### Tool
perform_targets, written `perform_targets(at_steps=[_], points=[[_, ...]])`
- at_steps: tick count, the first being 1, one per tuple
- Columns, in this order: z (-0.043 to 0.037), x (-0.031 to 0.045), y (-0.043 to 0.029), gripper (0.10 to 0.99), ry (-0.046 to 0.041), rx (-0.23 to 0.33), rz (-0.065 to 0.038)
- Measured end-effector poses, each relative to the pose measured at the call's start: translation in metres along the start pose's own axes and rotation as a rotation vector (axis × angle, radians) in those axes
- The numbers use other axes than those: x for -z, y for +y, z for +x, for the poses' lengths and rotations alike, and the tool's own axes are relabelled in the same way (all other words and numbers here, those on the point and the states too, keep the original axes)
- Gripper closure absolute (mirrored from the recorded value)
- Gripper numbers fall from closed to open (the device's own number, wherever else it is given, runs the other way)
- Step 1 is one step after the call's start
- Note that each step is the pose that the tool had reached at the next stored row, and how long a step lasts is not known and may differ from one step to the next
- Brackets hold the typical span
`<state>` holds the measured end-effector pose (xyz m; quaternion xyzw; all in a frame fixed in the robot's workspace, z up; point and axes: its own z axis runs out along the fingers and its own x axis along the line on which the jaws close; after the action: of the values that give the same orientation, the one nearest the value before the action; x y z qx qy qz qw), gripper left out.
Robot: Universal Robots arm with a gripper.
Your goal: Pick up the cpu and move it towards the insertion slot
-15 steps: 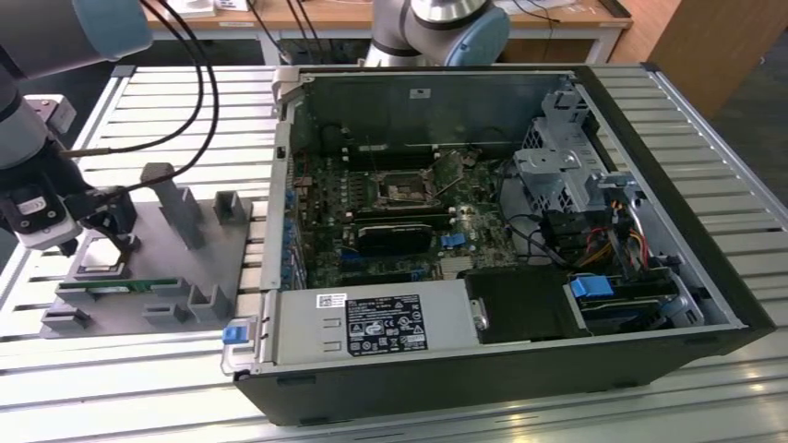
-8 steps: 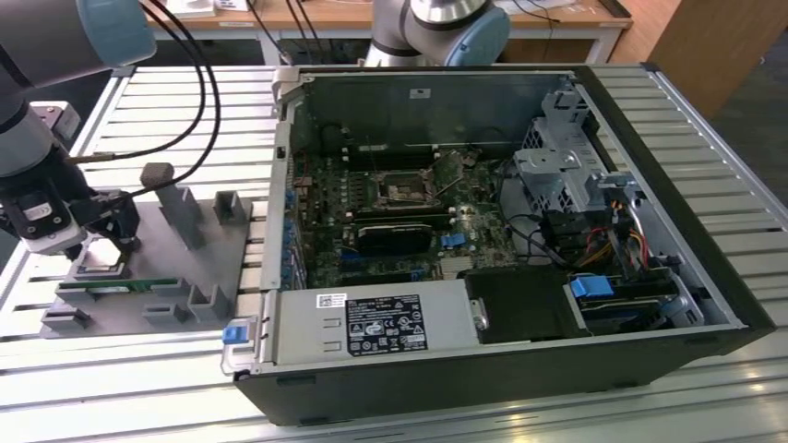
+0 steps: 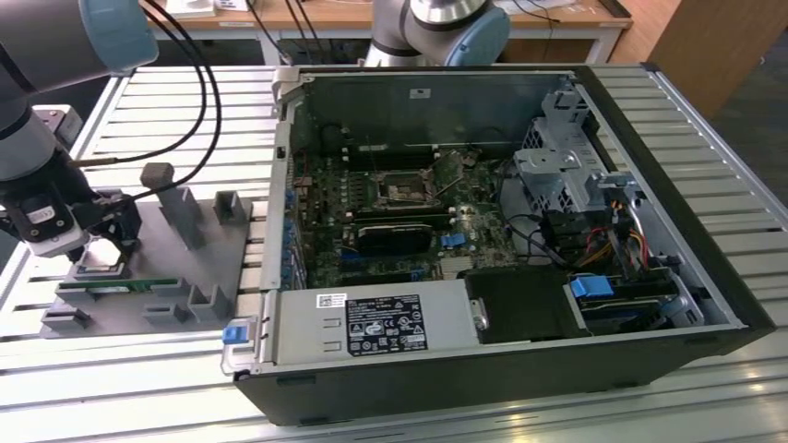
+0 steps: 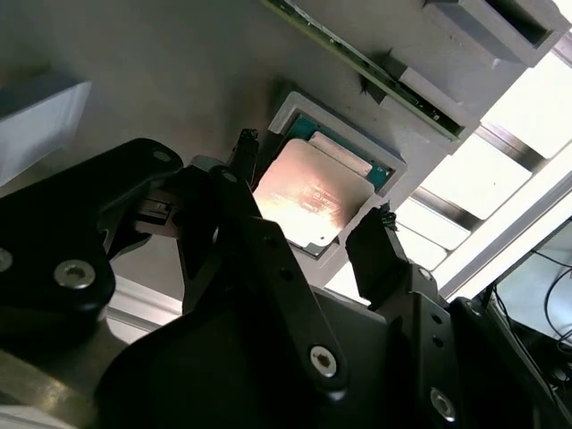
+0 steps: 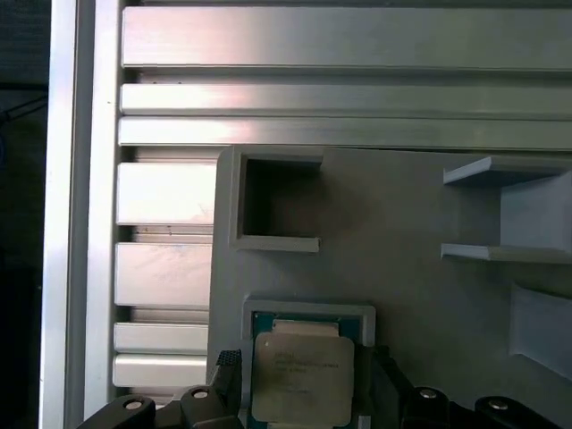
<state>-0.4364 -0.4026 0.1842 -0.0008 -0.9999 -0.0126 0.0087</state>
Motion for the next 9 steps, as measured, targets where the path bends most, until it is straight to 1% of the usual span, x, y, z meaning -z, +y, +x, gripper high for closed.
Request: perform_targets(at_steps=[3,4,5,6,9], points=[[0.0,-0.0003,0.0,0.42,0.0,0.0,0.0],[0.0,-0.0004,0.0,0.486,-0.0001,0.0,0.0],[0.0,-0.0004,0.0,0.486,0.0,0.0,0.0],[0.0,-0.0004,0.0,0.545,0.0,0.0,0.0],[-0.0001,0.0004,0.0001,0.545,-0.0003,0.0,0.0]])
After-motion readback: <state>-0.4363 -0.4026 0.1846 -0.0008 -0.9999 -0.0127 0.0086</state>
